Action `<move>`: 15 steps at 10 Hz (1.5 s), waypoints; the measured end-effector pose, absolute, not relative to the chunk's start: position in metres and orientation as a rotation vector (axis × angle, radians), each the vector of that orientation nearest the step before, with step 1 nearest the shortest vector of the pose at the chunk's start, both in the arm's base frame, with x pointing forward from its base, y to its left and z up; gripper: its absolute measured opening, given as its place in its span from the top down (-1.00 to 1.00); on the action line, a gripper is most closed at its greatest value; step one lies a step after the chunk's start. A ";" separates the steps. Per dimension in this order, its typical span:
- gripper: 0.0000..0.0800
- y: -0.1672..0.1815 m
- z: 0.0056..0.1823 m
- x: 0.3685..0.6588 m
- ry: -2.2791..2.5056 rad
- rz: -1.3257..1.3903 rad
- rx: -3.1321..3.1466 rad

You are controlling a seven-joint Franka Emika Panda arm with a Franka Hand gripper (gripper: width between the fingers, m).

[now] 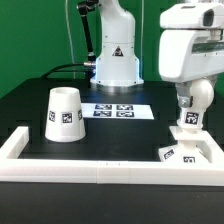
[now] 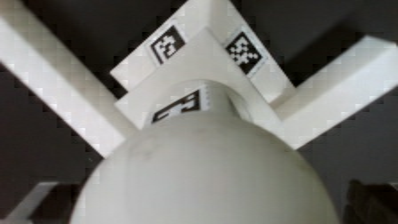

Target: Assemble lamp

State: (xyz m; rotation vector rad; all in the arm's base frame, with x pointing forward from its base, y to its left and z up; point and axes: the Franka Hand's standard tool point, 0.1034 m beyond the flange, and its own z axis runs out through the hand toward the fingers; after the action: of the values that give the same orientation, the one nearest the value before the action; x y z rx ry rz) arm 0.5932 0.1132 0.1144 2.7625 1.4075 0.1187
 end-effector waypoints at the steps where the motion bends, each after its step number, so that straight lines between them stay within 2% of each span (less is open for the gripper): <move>1: -0.75 0.113 0.115 0.594 1.561 0.105 2.667; 6: -0.75 0.110 0.118 0.598 1.918 0.081 2.387; 7: -0.75 0.109 0.119 0.598 1.916 0.082 2.388; 8: -0.52 0.109 0.119 0.598 1.913 0.082 2.391; 9: -0.44 0.108 0.119 0.598 1.913 0.082 2.391; 13: -0.44 0.103 0.119 0.598 1.825 0.087 2.462; 15: -0.45 0.101 0.118 0.598 1.556 0.099 2.647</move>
Offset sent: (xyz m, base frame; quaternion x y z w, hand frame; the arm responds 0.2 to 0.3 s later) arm 0.0109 0.0076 0.0077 0.0006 -0.0156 -0.2126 0.9770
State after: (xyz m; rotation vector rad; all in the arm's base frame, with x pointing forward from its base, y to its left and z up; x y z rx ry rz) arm 0.5980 0.1012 0.1183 2.6468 1.5565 0.0993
